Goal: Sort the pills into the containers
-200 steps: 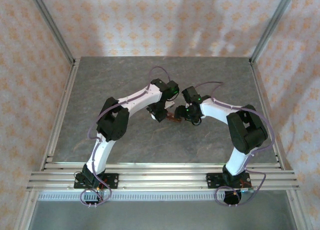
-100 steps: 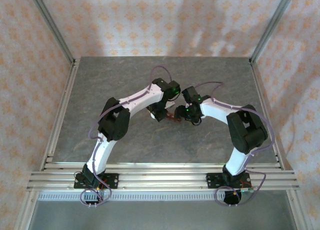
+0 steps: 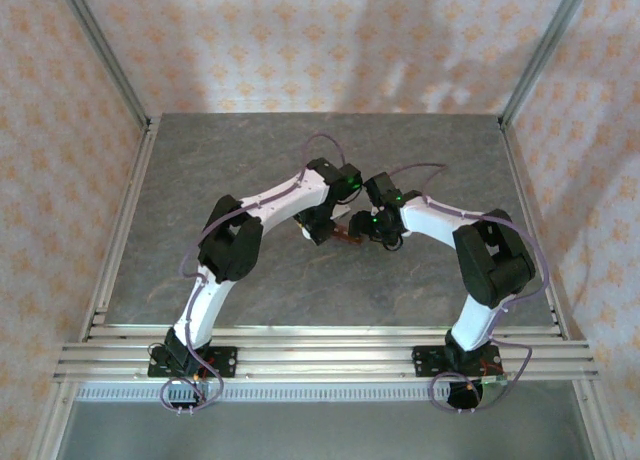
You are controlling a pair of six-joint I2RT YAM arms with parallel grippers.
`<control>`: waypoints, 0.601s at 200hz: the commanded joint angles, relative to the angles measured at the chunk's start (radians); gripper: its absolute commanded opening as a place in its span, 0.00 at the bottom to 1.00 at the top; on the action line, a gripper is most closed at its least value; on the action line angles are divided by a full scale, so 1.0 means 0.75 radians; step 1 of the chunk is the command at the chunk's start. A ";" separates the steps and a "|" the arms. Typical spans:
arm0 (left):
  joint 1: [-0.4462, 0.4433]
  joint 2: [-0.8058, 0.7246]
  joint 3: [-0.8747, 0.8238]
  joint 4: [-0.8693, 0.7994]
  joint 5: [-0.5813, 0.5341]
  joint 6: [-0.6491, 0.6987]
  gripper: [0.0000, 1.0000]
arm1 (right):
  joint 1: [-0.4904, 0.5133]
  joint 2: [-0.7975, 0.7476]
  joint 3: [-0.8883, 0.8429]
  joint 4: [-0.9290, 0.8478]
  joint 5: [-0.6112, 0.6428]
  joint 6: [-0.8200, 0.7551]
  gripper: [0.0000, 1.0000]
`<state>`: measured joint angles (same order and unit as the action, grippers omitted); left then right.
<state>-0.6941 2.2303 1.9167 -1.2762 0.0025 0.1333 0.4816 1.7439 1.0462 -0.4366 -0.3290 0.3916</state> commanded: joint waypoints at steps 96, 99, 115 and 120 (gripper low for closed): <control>-0.007 -0.040 -0.130 0.063 -0.034 0.011 0.00 | 0.009 0.037 -0.020 -0.046 0.058 0.000 0.72; -0.007 -0.044 -0.134 0.068 -0.034 0.010 0.00 | 0.010 0.036 -0.020 -0.047 0.058 0.000 0.71; -0.005 -0.066 -0.168 0.110 -0.040 0.003 0.00 | 0.008 0.036 -0.018 -0.048 0.061 0.004 0.72; -0.005 -0.073 -0.179 0.124 -0.040 0.001 0.00 | 0.008 0.033 -0.018 -0.049 0.061 0.005 0.72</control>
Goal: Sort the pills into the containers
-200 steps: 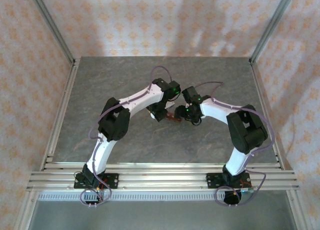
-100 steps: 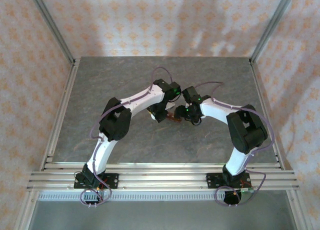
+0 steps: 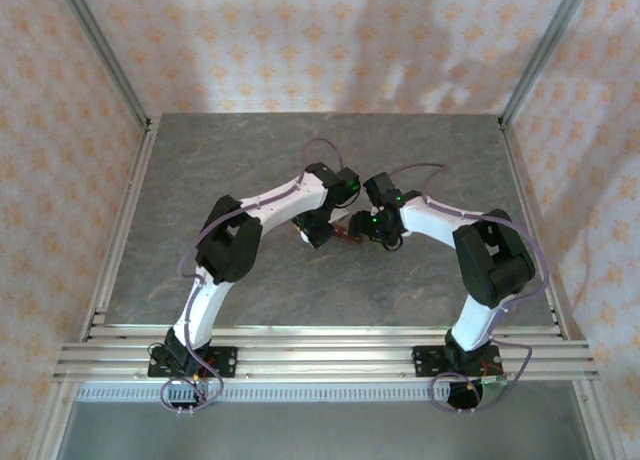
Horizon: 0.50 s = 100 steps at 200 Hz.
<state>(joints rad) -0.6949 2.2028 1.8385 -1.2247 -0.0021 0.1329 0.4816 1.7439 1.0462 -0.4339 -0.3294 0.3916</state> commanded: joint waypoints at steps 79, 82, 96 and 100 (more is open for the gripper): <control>0.014 -0.184 -0.312 0.355 0.020 -0.027 0.00 | 0.009 0.045 -0.004 -0.069 0.079 0.004 0.72; 0.015 -0.190 -0.323 0.366 0.025 -0.027 0.00 | 0.009 0.045 -0.004 -0.068 0.079 0.004 0.72; 0.020 -0.221 -0.372 0.428 0.043 -0.034 0.00 | 0.008 0.049 -0.002 -0.070 0.080 0.006 0.71; 0.020 -0.228 -0.386 0.445 0.045 -0.035 0.00 | 0.008 0.048 -0.001 -0.070 0.081 0.006 0.72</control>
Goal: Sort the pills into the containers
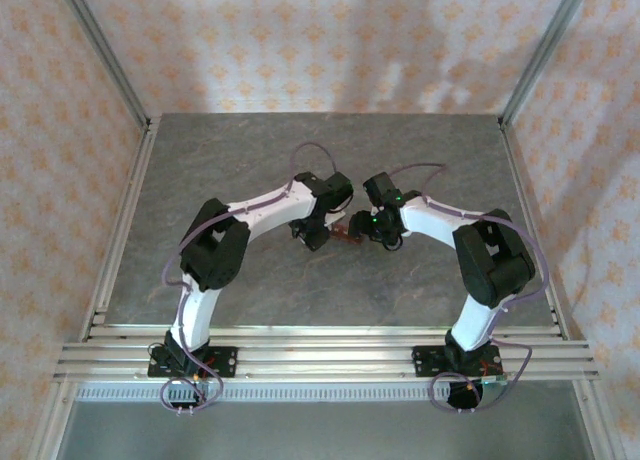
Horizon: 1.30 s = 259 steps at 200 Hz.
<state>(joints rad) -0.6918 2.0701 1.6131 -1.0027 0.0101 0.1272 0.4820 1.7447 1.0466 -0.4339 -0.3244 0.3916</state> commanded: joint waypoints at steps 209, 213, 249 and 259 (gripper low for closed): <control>0.047 -0.407 -0.602 0.767 0.142 -0.122 0.00 | 0.008 0.077 0.052 -0.098 0.075 -0.002 0.72; 0.047 -0.416 -0.611 0.779 0.143 -0.124 0.00 | 0.008 0.076 0.054 -0.101 0.073 -0.002 0.72; 0.047 -0.501 -0.710 0.930 0.144 -0.136 0.00 | 0.008 0.070 0.088 -0.130 0.075 -0.012 0.72; 0.048 -0.528 -0.744 0.987 0.151 -0.139 0.00 | 0.009 0.067 0.100 -0.142 0.078 -0.016 0.72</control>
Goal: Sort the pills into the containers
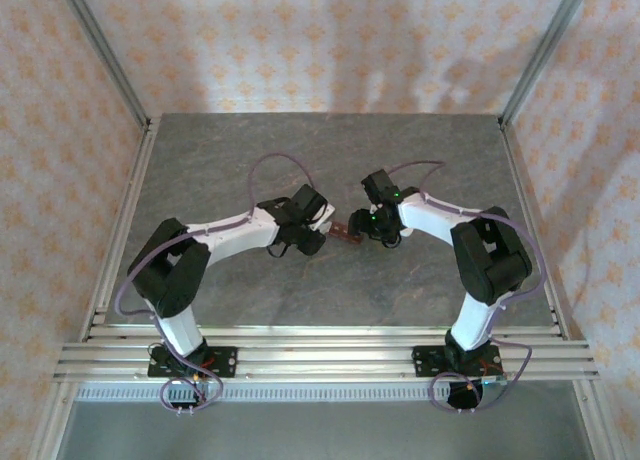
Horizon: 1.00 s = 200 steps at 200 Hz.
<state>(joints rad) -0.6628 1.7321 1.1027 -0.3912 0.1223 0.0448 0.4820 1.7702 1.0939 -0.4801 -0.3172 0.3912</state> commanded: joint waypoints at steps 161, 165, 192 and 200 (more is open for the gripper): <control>0.038 -0.460 -0.464 1.172 0.092 -0.030 0.00 | -0.145 -0.109 0.399 -0.425 0.108 -0.042 0.75; 0.039 -0.467 -0.474 1.201 0.091 -0.029 0.00 | -0.158 -0.104 0.420 -0.441 0.102 -0.045 0.75; 0.046 -0.494 -0.473 1.284 0.104 -0.028 0.00 | -0.216 -0.062 0.565 -0.550 0.092 -0.074 0.76; 0.047 -0.497 -0.469 1.308 0.113 -0.028 0.00 | -0.225 -0.052 0.596 -0.572 0.095 -0.079 0.76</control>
<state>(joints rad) -0.6384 1.3945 0.7498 0.4263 0.1810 0.0010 0.3325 1.7233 1.4601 -0.7982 -0.2543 0.3637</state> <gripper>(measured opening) 0.437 0.756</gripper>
